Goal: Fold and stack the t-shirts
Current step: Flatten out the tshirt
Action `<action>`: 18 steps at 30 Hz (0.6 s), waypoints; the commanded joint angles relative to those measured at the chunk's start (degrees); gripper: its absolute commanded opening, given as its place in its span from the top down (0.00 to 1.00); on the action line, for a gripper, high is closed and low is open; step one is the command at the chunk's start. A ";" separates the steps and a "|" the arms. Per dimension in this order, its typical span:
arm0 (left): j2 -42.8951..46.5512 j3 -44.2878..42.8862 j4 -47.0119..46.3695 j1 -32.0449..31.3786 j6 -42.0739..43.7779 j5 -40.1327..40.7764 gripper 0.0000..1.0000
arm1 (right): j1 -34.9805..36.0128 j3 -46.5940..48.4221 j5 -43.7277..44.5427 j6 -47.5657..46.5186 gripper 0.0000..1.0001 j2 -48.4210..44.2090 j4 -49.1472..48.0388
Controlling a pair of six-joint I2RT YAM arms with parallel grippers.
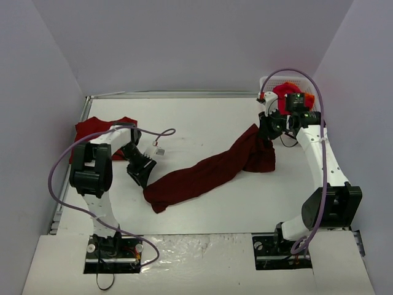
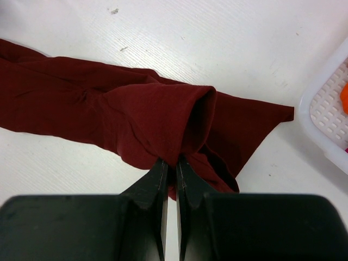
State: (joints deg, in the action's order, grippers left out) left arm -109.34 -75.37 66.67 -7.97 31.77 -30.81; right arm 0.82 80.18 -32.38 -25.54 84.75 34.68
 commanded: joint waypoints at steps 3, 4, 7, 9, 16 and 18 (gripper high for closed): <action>-1.22 -0.83 1.44 0.32 1.80 0.13 0.60 | -0.03 -0.64 -0.75 -0.56 1.00 0.94 -0.93; -2.01 -0.83 1.18 0.41 1.81 0.05 0.60 | -0.12 -0.73 -0.67 -0.56 1.00 1.03 -0.93; -2.98 -0.91 1.35 0.41 2.24 -0.83 0.61 | -0.12 -0.90 -0.49 -0.74 1.00 1.21 -1.01; -3.51 -1.27 1.44 0.41 2.42 -1.45 0.61 | -0.12 -1.08 -0.49 -0.83 1.00 1.38 -1.19; -5.44 -2.32 2.32 0.41 4.09 -3.55 0.61 | -0.03 -0.99 -0.75 -0.83 1.00 2.35 -1.37; -5.45 -2.41 2.23 0.32 4.44 -4.08 0.61 | -0.03 -1.08 -1.28 -1.09 1.00 2.52 -1.37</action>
State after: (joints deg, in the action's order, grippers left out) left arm -114.83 -75.92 67.24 -7.94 33.30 -32.47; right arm 0.82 79.26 -32.40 -25.78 87.07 33.58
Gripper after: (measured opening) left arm 0.388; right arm 0.029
